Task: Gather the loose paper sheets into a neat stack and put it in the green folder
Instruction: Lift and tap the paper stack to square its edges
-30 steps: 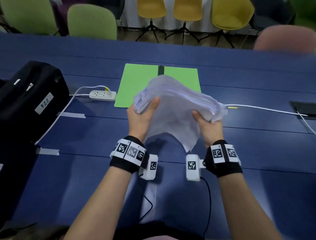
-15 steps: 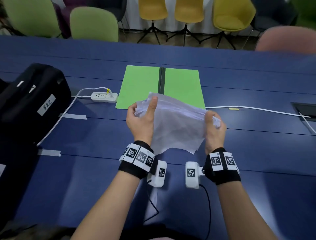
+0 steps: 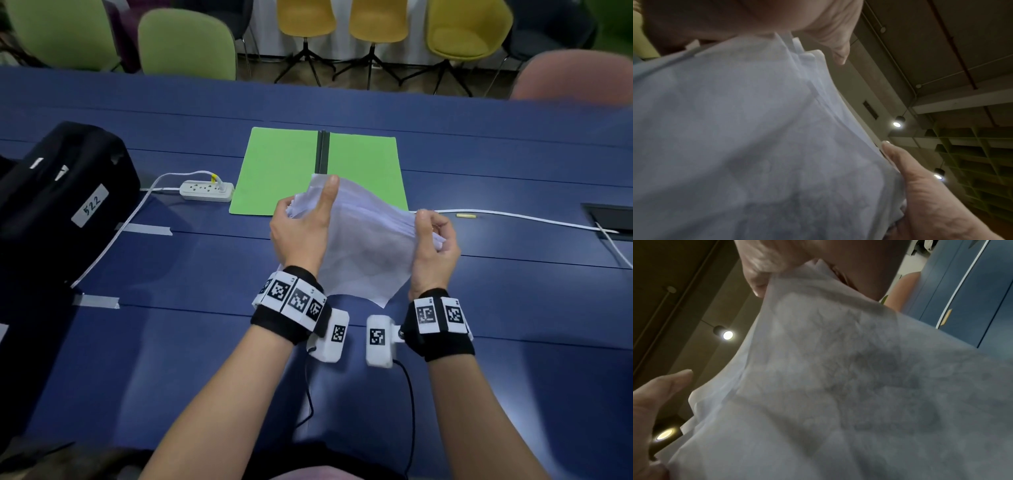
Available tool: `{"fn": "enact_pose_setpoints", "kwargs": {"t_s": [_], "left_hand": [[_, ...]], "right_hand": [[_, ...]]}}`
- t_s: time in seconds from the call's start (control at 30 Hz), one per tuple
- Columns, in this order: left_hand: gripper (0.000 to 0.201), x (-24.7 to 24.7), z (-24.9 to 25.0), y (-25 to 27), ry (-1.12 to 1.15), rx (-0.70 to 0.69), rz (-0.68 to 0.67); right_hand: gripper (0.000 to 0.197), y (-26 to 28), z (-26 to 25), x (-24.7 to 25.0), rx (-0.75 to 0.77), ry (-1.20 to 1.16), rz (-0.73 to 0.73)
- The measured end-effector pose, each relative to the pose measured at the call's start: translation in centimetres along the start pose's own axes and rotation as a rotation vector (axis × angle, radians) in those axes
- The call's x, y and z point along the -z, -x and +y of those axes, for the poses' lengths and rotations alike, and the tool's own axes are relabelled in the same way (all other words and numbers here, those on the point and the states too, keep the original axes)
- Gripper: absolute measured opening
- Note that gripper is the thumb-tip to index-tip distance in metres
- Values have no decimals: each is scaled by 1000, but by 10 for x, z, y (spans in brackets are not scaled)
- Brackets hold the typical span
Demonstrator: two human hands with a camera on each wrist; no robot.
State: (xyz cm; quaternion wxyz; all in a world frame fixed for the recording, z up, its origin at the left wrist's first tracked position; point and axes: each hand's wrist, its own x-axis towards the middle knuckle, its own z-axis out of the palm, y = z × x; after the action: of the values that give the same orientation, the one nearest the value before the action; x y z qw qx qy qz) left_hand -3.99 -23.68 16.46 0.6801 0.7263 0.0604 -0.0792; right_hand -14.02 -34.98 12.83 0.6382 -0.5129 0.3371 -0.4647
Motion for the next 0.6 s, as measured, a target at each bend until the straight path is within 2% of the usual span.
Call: {"fn": "enact_pose_setpoints", "kwargs": {"t_s": [0.2,0.33,0.4,0.5,0.53,0.6], "left_hand": [[79,-14,7,1,46,34,32],[44,-16,8,-17,31,0,30],[39,-11,6,-29,33,-18,33],[48,0,-6,-39,103,14,13],[50,3,-10,-40,128,43,-10],[55,7,-13,-38,159,86,-65]], "right_hand": [[18,-7,1,6,0,-8,62],[20,-5,3,8,38,-6,22],[30,-5,6,9,9,-14,-79],[47,-4,13,14,-4,93,-344],[50,-4,16,16,-20,131,-386],[48,-5,18,19,-85,170,-375]]}}
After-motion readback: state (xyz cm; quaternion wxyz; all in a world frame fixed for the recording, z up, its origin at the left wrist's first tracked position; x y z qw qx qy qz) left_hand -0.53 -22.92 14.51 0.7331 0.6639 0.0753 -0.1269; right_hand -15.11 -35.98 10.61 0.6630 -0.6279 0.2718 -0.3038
